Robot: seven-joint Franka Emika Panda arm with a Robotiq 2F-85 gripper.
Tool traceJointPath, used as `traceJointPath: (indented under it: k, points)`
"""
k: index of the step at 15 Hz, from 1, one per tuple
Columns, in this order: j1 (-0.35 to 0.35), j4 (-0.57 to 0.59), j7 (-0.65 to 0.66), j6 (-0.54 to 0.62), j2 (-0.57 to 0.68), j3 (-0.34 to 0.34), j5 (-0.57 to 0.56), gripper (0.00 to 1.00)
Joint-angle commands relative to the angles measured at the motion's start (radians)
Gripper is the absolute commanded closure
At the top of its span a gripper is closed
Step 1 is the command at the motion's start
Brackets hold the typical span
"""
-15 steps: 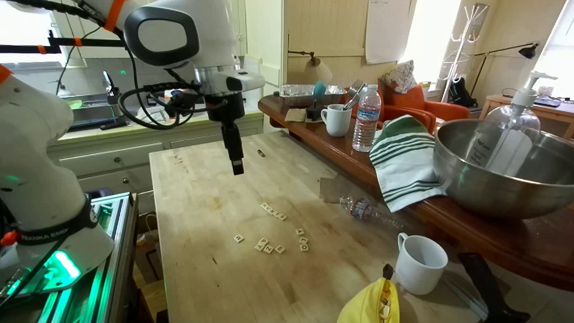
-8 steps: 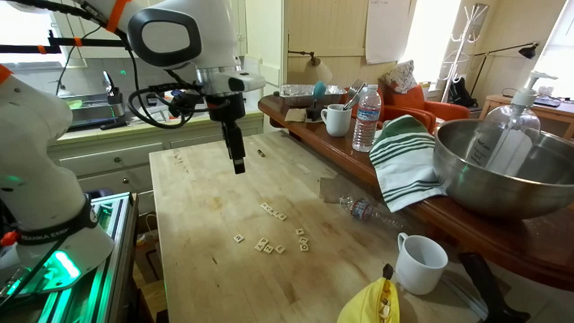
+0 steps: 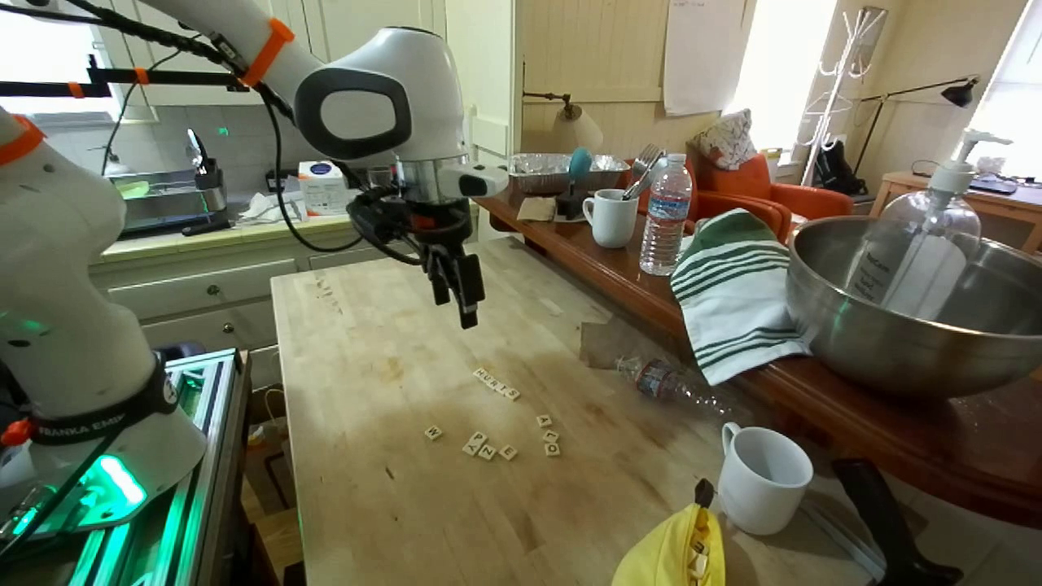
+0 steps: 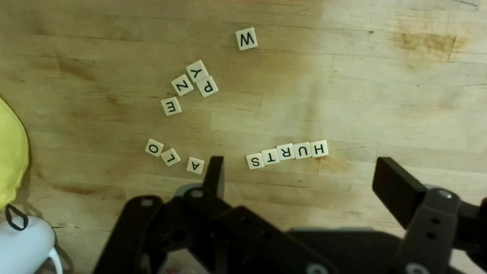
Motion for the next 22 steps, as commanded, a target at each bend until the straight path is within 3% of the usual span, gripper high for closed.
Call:
traceJointPath:
  k: [1,11,12,14,22]
  points:
    - [0.014,0.066,-0.091,0.037,0.123,-0.032,0.011,0.0]
    - [0.021,0.096,-0.233,0.123,0.253,-0.033,0.074,0.01]
    - [0.022,0.092,-0.239,0.141,0.261,-0.03,0.08,0.19]
    - [0.024,0.087,-0.259,0.173,0.275,-0.027,0.101,0.3]
    - [0.024,0.091,-0.3,0.263,0.35,-0.006,0.145,0.94]
